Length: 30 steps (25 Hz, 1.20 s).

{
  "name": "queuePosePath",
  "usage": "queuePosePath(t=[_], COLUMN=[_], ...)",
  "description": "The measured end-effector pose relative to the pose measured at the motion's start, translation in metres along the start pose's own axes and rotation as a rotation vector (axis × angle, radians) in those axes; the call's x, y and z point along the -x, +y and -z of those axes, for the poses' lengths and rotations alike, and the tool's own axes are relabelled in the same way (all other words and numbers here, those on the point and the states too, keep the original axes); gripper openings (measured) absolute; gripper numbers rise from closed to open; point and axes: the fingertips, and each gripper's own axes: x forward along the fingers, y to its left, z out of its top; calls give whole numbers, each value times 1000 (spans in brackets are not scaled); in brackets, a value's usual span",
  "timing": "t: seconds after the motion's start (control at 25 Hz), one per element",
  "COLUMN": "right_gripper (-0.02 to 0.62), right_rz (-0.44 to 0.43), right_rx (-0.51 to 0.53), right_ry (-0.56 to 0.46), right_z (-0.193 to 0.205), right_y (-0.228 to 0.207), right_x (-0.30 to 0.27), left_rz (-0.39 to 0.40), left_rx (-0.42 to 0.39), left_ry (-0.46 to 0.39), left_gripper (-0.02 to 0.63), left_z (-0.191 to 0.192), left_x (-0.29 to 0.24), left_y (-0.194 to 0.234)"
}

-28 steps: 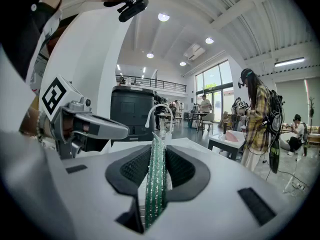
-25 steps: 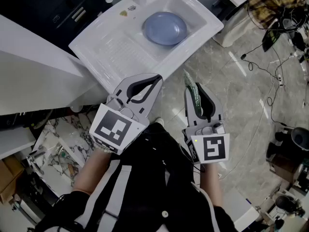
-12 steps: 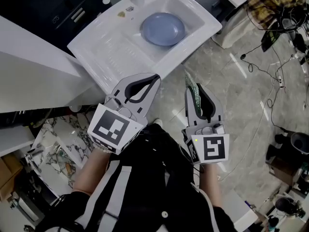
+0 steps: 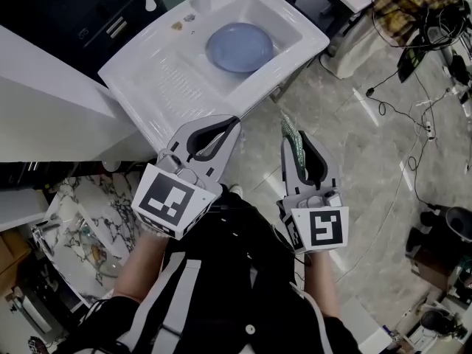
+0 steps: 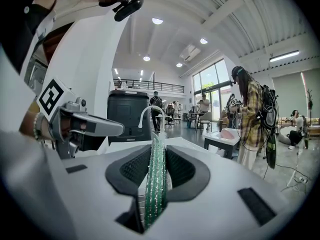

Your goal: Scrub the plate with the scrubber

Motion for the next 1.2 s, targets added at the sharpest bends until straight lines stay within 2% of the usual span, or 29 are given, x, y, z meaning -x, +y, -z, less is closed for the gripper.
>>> queuePosePath(t=[0.28, 0.6, 0.72, 1.2], right_gripper=[94, 94, 94, 94], right_rz=[25, 49, 53, -37], right_rx=[-17, 4, 3, 41], right_ry=[14, 13, 15, 72], right_z=[12, 8, 5, -12], right_y=[-21, -44, -53, -86], right_x=[11, -1, -17, -109], left_rz=[14, 39, 45, -21], left_rx=[-20, -21, -11, 45], left_ry=[-16, -25, -35, -6], left_gripper=[0, 0, 0, 0], left_z=[-2, -8, -7, -17], left_x=[-13, -44, -59, -121], left_y=[-14, -8, 2, 77])
